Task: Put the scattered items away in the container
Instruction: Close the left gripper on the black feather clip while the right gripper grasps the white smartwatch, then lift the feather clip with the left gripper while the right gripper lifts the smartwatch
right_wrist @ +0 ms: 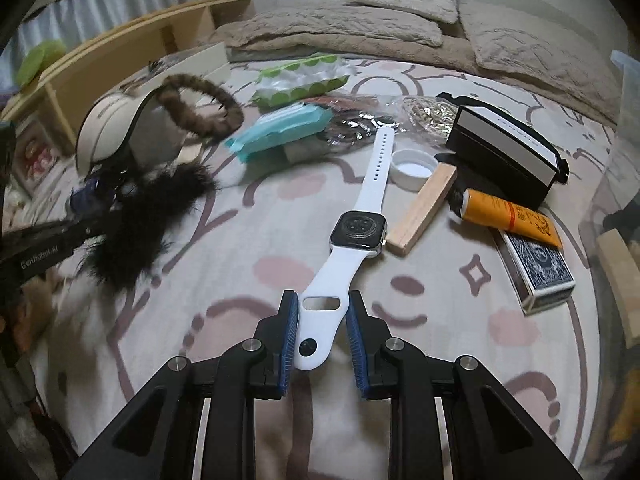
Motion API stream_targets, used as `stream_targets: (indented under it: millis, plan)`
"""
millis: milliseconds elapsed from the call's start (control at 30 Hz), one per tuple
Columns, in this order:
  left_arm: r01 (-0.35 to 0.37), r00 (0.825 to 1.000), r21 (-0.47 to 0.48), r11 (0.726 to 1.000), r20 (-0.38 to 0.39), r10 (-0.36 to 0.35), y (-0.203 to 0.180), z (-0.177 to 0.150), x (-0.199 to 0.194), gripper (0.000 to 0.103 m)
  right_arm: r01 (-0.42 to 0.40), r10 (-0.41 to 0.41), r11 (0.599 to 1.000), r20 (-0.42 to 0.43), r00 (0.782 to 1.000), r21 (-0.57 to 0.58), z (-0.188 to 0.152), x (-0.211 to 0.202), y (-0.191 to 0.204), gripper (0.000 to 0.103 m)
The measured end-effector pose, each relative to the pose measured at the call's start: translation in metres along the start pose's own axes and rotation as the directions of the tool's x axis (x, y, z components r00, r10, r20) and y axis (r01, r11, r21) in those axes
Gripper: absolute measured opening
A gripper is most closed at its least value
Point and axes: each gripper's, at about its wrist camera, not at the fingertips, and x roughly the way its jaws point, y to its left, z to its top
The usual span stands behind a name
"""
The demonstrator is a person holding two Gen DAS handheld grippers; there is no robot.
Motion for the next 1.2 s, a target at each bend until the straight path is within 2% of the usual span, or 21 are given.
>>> stream_targets:
  millis: [100, 267, 300, 333, 400, 567, 800, 933, 1133, 1167, 1200]
  plan:
    - [0.005, 1.000, 0.033, 0.999, 0.006, -0.005, -0.010, -0.007, -0.005, 0.002, -0.011, 0.011, 1.000, -0.009, 1.000, -0.011, -0.010, -0.009, 0.000, 0.025]
    - [-0.073, 0.997, 0.040, 0.997, 0.042, 0.071, -0.012, -0.008, -0.008, 0.005, -0.040, 0.040, 0.999, -0.024, 0.999, -0.004, -0.026, -0.025, -0.004, 0.025]
    - [-0.086, 0.996, 0.032, 0.996, 0.041, 0.085, -0.010, -0.007, -0.007, 0.020, -0.043, 0.043, 0.999, -0.028, 0.999, -0.003, -0.029, -0.027, -0.004, 0.025]
    - [-0.107, 0.993, 0.022, 0.994, 0.044, 0.106, -0.008, -0.006, -0.006, 0.050, -0.046, 0.046, 0.999, -0.036, 0.998, 0.000, -0.033, -0.029, -0.005, 0.025]
    - [-0.135, 0.989, -0.003, 0.991, 0.067, 0.135, -0.002, -0.005, -0.006, 0.078, -0.054, 0.055, 0.998, -0.050, 0.997, 0.015, -0.039, -0.032, -0.007, 0.025]
    - [-0.144, 0.987, -0.012, 0.990, 0.066, 0.144, 0.005, -0.001, 0.001, 0.079, -0.086, 0.091, 0.994, -0.066, 0.994, 0.073, -0.050, -0.038, -0.011, 0.025]
    - [-0.150, 0.989, 0.024, 0.988, 0.020, 0.150, 0.008, 0.008, 0.030, 0.080, -0.114, 0.121, 0.988, -0.062, 0.991, 0.104, -0.061, -0.048, -0.008, 0.025]
    - [-0.095, 0.995, -0.035, 0.995, -0.008, 0.095, 0.016, 0.015, 0.044, 0.080, -0.117, 0.123, 0.986, -0.054, 0.991, 0.115, -0.064, -0.052, -0.009, 0.025]
    - [-0.060, 0.998, -0.106, 0.993, -0.037, 0.056, 0.028, 0.020, 0.062, 0.079, -0.138, 0.142, 0.982, -0.025, 0.990, 0.130, -0.060, -0.054, -0.012, 0.025]
    - [-0.052, 0.998, -0.111, 0.992, -0.044, 0.047, 0.028, 0.019, 0.064, 0.078, -0.130, 0.135, 0.982, -0.027, 0.990, 0.134, -0.060, -0.053, -0.013, 0.025]
    - [-0.048, 0.998, -0.112, 0.993, -0.049, 0.043, 0.028, 0.019, 0.066, 0.067, -0.122, 0.127, 0.983, -0.027, 0.992, 0.136, -0.059, -0.052, -0.014, 0.025]
